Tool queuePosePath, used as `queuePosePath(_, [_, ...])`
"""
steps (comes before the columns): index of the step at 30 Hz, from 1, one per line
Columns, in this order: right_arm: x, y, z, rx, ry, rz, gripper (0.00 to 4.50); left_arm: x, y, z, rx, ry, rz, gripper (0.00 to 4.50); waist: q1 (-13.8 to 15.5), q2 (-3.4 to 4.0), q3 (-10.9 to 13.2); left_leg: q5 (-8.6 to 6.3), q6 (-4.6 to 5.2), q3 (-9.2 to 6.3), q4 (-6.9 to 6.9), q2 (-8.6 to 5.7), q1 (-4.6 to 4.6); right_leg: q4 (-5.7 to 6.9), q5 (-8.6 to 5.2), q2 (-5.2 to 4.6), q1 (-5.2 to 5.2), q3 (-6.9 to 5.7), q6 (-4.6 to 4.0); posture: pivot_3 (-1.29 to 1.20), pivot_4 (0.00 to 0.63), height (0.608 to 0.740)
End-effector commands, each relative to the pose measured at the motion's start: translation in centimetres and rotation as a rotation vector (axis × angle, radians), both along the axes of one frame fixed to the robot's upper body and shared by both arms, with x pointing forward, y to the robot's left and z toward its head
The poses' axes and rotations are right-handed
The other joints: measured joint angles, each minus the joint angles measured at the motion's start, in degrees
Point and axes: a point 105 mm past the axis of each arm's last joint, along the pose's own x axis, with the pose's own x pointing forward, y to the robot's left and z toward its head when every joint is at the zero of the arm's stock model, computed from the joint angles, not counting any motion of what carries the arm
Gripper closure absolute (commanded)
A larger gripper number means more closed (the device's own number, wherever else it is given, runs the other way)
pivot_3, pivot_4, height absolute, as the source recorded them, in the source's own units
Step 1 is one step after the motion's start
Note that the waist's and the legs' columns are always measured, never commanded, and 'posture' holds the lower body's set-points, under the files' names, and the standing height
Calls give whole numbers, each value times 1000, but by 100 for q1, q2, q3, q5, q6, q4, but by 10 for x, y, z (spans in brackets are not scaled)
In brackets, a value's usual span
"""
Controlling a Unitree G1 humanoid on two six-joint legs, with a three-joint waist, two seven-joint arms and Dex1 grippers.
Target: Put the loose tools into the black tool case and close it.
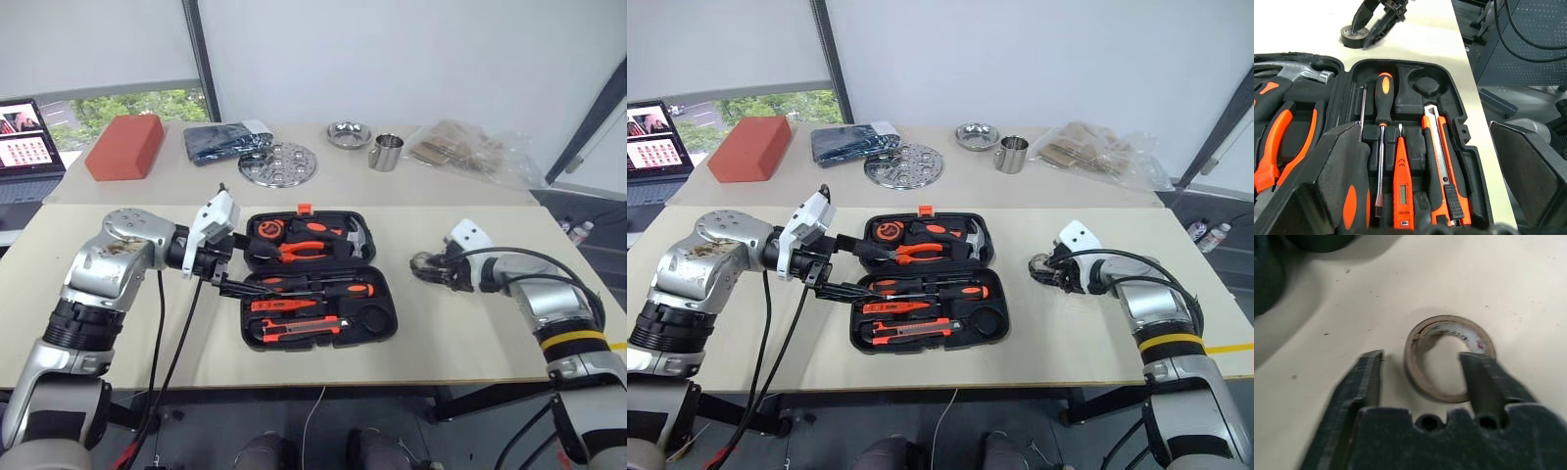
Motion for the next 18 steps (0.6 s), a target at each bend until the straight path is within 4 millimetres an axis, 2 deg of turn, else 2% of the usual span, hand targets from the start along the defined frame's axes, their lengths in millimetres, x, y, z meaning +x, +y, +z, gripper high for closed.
queuePosePath(1, [1, -7, 21, 17, -64, 11, 3782, -2, 1, 10, 1, -57, -4, 0, -8, 2, 1, 0, 0, 0, 0, 0, 1, 1, 1, 0, 0, 1, -1, 0, 150, 734])
queuePosePath(3, [-3, -7, 29, 43, -68, 27, 4428, -2, 1, 10, 2, -58, -3, 0, -26, 5, 3, 0, -1, 1, 0, 0, 1, 1, 3, 0, 0, 2, -5, 0, 150, 734])
queuePosePath(5, [-12, -4, 38, 78, -66, 65, 4428, -1, 1, 10, 3, -60, -5, 0, -36, 14, 8, 1, -1, 1, 0, 0, 0, 2, 6, 0, -1, 1, -9, 0, 150, 734])
queuePosePath(7, [-30, 10, 51, 142, -56, 159, 4428, 0, 0, 11, 5, -63, -5, 0, -32, 21, 13, 1, -1, 0, -2, 0, 1, 2, 7, -1, -1, 1, -12, 0, 150, 734])
queuePosePath(10, [-82, 46, 70, 226, 27, 392, 4428, 0, 0, 9, 14, -61, -15, 0, -18, 35, 21, 0, -1, -4, -5, 1, -2, 1, 7, -1, -2, -1, -12, 0, 150, 734])
queuePosePath(13, [-114, 65, 68, 221, 93, 492, 4428, -2, 0, 5, 32, -57, -31, 0, -17, 36, 22, 0, -1, -8, -6, 2, 3, 3, 8, -3, 0, 0, -13, 0, 150, 734])
queuePosePath(15, [-137, 85, 57, 189, 134, 569, 4428, -6, 0, -3, 59, -58, -57, 0, -14, 35, 22, -1, -3, -8, -5, 3, 10, 3, 8, -4, 5, 1, -12, 0, 150, 734])
queuePosePath(18, [-140, 108, 45, 171, 115, 571, 4428, -8, -2, -8, 69, -59, -78, 0, -15, 33, 23, -4, -8, -8, -5, 3, 14, 2, 5, -10, 3, 7, -8, 0, 150, 734])
